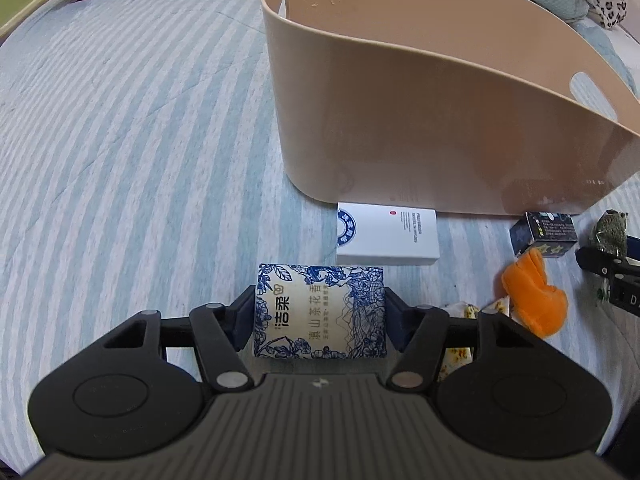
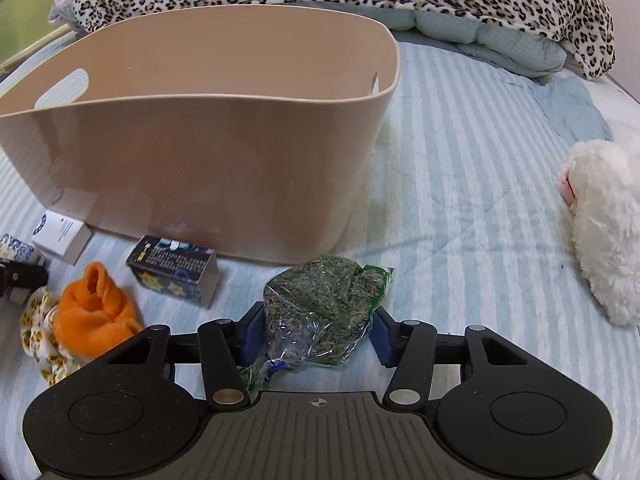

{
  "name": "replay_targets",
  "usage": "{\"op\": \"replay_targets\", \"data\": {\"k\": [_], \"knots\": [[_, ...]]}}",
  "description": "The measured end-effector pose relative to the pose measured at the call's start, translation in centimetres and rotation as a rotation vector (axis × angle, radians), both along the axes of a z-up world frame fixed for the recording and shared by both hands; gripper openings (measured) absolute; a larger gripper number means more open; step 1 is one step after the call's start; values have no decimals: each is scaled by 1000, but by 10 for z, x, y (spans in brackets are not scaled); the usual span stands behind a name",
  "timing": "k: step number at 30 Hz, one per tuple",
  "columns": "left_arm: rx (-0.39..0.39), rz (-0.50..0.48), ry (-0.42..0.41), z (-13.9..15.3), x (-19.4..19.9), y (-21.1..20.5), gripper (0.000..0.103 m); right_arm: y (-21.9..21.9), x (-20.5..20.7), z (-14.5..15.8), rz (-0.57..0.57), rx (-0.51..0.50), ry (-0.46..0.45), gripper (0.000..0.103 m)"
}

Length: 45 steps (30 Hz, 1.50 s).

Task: Organize objects
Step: 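Grasp the blue-and-white box with left tool while right tool grasps herb bag, then drop the patterned box into basket with left tool while right tool drops herb bag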

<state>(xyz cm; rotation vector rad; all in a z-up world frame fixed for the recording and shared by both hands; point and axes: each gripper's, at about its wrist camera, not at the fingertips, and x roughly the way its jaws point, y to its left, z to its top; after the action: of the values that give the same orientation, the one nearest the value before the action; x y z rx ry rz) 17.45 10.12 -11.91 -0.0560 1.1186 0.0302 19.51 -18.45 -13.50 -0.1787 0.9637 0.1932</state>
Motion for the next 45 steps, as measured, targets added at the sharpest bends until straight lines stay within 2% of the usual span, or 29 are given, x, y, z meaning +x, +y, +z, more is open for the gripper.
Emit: {"op": "replay_targets", "data": {"k": [5,10,18,19,26,31,36,40,45], "knots": [[-9,2,-19,9,-17,3,64,-3,-17,11,-4,22,-1,49],[-1,51,-51,22,-37,11,64,-10,-30,24,-4,56,-23,49],[-15,59,-109,61,-43,5,64,-17,-46,63,20,88,-125,49],[-14,54,-121,55,-40,-1,64,-18,-48,67,23,89,-139,49],[27,7,-239,96,-41,-15,64,-20,-46,107,41,118,-227,49],[47,-19,-325,126,-31,-27,64,-13,-39,134,58,96,-323,49],[70,-24,-385,146,-6,-38,64,-3,-19,153,66,104,-375,49],[94,-9,-402,150,19,-43,64,9,-1,161,65,113,-400,49],[126,-2,-389,142,49,-51,64,23,22,155,60,117,-401,49]]}}
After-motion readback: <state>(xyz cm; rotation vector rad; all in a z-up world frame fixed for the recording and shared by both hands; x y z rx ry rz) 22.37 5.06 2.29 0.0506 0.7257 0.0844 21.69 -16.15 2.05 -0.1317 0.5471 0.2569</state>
